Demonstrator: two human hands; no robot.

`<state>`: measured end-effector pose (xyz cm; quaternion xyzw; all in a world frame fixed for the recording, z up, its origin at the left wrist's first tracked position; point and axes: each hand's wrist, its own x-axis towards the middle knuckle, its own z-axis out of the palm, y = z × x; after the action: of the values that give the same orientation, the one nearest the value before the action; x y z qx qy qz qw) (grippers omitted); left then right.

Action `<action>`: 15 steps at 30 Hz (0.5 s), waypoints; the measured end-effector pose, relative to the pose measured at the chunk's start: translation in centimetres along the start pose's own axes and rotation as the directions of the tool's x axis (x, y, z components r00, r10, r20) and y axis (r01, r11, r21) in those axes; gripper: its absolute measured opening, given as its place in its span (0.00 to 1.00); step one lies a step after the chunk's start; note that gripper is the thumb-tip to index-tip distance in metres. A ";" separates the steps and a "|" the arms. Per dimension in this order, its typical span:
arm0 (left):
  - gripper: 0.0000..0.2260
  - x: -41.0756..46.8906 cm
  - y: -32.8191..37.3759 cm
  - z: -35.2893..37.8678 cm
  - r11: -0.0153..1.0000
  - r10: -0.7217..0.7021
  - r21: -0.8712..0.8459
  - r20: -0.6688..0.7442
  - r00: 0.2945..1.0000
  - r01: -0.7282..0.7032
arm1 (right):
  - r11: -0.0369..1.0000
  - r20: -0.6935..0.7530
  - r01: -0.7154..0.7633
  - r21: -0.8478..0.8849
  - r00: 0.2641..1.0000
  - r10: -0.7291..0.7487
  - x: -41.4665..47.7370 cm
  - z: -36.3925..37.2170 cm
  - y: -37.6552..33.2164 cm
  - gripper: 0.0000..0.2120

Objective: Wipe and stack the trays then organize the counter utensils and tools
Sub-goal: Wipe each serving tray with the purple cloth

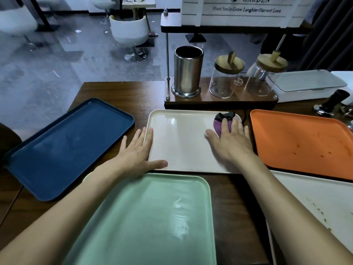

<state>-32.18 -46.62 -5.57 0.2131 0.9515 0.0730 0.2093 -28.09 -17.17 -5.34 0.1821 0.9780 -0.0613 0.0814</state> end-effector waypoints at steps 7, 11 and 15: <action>0.52 0.1 -0.1 0.0 1.000 0.004 0.015 0.023 1.000 -0.005 | 0.999 -0.050 0.047 0.022 0.998 -0.046 2.0 -0.1 -1.1 0.44; 0.52 0.2 -0.1 0.0 1.000 0.008 0.018 0.017 1.000 -0.009 | 0.984 -0.059 0.173 0.037 0.984 -0.171 2.3 0.2 -5.4 0.40; 0.53 0.2 -0.1 0.0 1.000 0.018 0.013 0.019 1.000 -0.018 | 0.941 -0.020 0.333 0.056 0.943 -0.333 2.6 0.9 -12.2 0.34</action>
<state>-32.40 -46.64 -5.70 0.2235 0.9481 0.0666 0.2161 -34.81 -27.74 -5.62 0.0168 0.9929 -0.1018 0.0594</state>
